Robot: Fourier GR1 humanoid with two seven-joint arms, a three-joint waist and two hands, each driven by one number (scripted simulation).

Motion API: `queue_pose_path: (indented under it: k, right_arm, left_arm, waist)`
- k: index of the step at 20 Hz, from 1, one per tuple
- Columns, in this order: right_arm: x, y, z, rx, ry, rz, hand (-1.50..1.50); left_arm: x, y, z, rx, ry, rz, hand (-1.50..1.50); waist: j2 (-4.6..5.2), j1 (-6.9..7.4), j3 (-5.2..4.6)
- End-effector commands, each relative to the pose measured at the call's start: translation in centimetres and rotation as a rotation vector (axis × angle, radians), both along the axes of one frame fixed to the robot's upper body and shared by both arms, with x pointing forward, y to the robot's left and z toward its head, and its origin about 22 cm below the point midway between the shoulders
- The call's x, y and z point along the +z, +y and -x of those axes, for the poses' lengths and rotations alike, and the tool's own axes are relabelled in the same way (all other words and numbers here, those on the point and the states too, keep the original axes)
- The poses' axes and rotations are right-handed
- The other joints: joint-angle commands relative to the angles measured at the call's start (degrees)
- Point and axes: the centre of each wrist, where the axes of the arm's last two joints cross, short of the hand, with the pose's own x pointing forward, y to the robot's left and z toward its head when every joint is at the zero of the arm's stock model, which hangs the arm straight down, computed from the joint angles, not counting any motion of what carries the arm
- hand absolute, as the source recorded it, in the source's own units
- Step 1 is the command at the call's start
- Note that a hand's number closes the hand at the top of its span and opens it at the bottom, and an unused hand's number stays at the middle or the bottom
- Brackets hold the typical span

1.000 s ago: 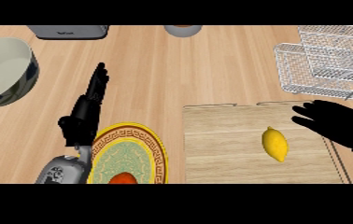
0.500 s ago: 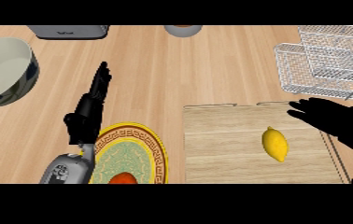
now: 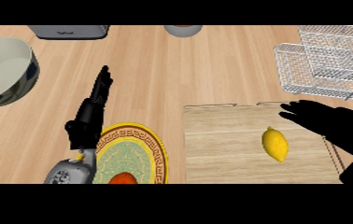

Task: Pick the lemon from the tray and place it in the tiered basket

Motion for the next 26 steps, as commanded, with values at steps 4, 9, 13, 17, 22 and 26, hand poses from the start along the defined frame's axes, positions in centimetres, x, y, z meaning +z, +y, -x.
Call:
queue_pose_path:
  k: [4,9,13,17,22,26]
  right_arm:
    - [-1.5,-0.8,0.4,0.036,0.036,-0.024,-1.5]
    - [-1.4,1.4,-0.5,0.03,0.078,0.002,-1.5]
    - [-4.0,1.5,-1.5,0.027,0.096,0.028,-1.5]
    - [-4.1,1.4,-1.4,0.016,0.09,0.016,-1.5]
    - [-4.3,2.1,0.5,0.013,0.109,0.013,-1.5]
    - [-4.1,3.6,-1.2,-0.003,0.104,-0.006,-1.5]
  left_arm:
    - [0.2,0.8,0.8,-0.003,0.006,-0.001,0.0]
    - [-1.0,0.0,-0.7,0.009,-0.007,0.009,0.0]
    - [0.5,0.3,-0.8,-0.006,0.018,-0.005,0.0]
    - [0.0,-0.5,-0.3,0.003,-0.001,-0.008,0.0]
    - [-0.1,0.4,0.3,0.0,-0.006,-0.002,0.0]
    - [0.1,1.6,1.3,0.014,0.006,0.007,0.0]
  waist:
    - [-0.05,-0.13,0.0]
    - [0.01,-0.14,-0.02]
    - [0.03,0.13,0.0]
    - [0.01,-0.05,-0.01]
    - [-0.06,-0.2,-0.01]
    - [-0.06,-0.02,-0.02]
